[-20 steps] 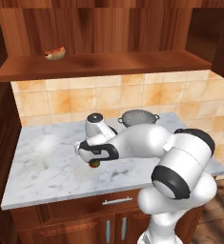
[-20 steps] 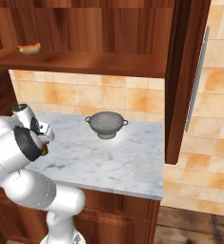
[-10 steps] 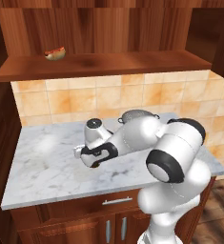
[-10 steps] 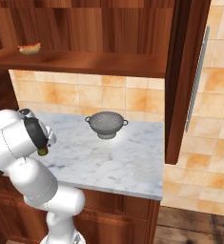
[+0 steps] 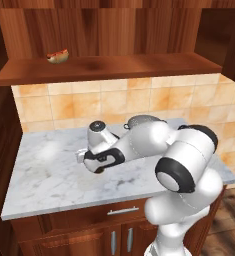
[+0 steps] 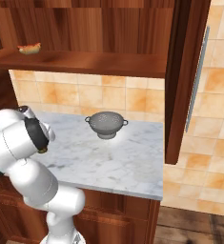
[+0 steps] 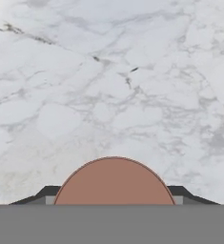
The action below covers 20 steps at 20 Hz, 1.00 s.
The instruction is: Pick the canned food and cereal from the counter and place them in the cabinets closest to them.
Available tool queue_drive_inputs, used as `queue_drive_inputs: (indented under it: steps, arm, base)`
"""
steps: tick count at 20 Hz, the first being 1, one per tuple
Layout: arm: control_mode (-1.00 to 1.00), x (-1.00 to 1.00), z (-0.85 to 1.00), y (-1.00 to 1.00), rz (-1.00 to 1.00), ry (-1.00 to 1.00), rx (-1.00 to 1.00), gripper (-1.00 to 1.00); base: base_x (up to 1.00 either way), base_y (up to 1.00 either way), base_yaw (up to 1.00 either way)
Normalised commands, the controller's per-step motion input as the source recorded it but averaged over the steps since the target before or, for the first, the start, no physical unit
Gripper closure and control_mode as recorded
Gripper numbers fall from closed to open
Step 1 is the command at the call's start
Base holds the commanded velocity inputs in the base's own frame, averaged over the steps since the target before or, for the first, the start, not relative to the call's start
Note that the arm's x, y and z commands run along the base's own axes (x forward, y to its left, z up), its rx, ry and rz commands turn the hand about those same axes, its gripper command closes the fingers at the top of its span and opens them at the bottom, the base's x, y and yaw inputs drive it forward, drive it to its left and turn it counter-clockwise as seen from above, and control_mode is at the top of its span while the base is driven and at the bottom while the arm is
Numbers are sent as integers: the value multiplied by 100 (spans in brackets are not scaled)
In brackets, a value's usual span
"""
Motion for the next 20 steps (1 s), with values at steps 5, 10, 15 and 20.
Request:
queue_drive_inputs:
  steps: [5, 10, 15, 20]
  arm:
    - [-100, -12, 53, -17, -7, -4, 5, 100]
    - [-100, -23, 61, -35, -7, -11, 8, 100]
    - [-100, -30, 67, -36, -7, -15, 7, 100]
    - [-100, -30, 86, -30, -5, -12, 6, 100]
  base:
    - [0, 0, 0]
    - [0, 0, 0]
    - [0, 0, 0]
    - [0, 0, 0]
